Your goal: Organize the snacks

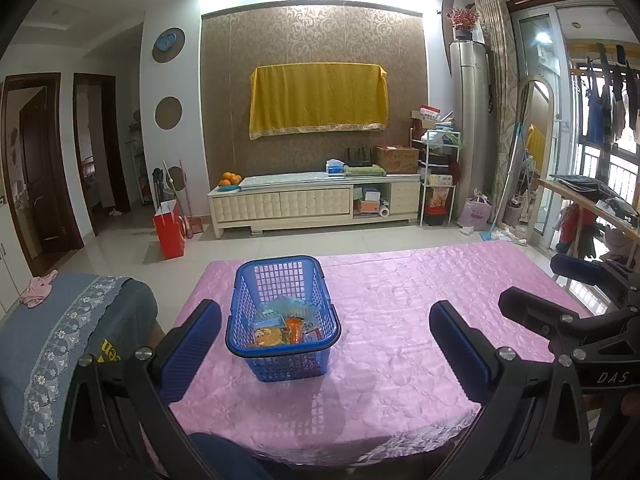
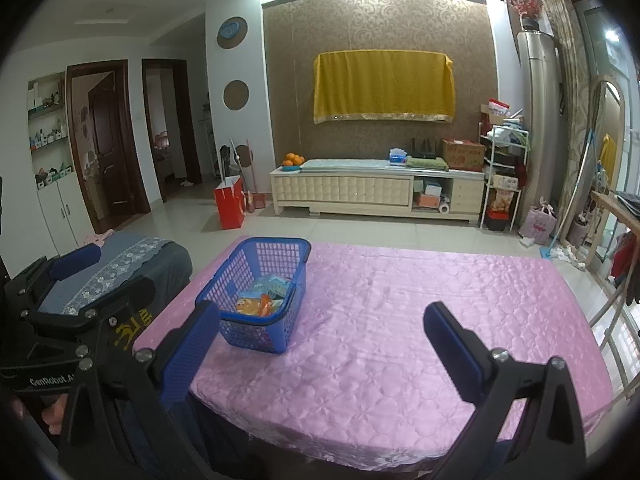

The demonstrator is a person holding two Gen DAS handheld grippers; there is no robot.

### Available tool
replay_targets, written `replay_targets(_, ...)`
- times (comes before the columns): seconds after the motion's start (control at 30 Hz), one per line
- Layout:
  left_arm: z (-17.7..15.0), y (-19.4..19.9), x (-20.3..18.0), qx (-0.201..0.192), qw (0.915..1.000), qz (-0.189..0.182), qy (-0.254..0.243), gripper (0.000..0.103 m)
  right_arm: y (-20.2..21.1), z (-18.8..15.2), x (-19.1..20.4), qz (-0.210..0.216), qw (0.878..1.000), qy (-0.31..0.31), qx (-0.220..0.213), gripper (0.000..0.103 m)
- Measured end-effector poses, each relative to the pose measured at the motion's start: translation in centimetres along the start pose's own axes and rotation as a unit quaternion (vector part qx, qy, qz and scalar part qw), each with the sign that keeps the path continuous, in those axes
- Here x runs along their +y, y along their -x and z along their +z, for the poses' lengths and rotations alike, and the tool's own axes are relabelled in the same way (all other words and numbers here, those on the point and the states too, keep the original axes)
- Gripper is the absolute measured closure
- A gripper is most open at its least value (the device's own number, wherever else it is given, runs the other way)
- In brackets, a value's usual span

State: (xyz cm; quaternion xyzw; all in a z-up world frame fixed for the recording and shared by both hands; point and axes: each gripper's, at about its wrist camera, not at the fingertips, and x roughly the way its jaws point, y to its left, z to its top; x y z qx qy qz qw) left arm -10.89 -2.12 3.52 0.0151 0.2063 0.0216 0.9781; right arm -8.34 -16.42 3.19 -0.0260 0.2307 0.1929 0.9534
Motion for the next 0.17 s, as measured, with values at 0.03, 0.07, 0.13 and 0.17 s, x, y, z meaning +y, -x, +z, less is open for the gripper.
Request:
replay_targets(0.03,0.01,0.03,0.00,0.000,1.0000,0.000,0.000,0.000,-0.03,0.04,-0.02,0.000,1.000,0.000,0.000,0.000)
replay_targets(0.07,0.02,0.04,0.06,0.000,1.0000,0.000,0.000,0.000,0.01,0.06,0.03,0.000,1.000,0.001,0.000,0.000)
replay_targets(0.13,0.02,0.04,0.05,0.000,1.0000,0.000,0.000,0.000,-0.05,0.04,0.02,0.000,1.000,0.000,0.001,0.000)
replay_targets(0.17,0.02,0.03,0.04,0.001,1.0000,0.000,0.000,0.000,-0.06,0.04,0.03,0.000,1.000,0.000,0.001,0.000)
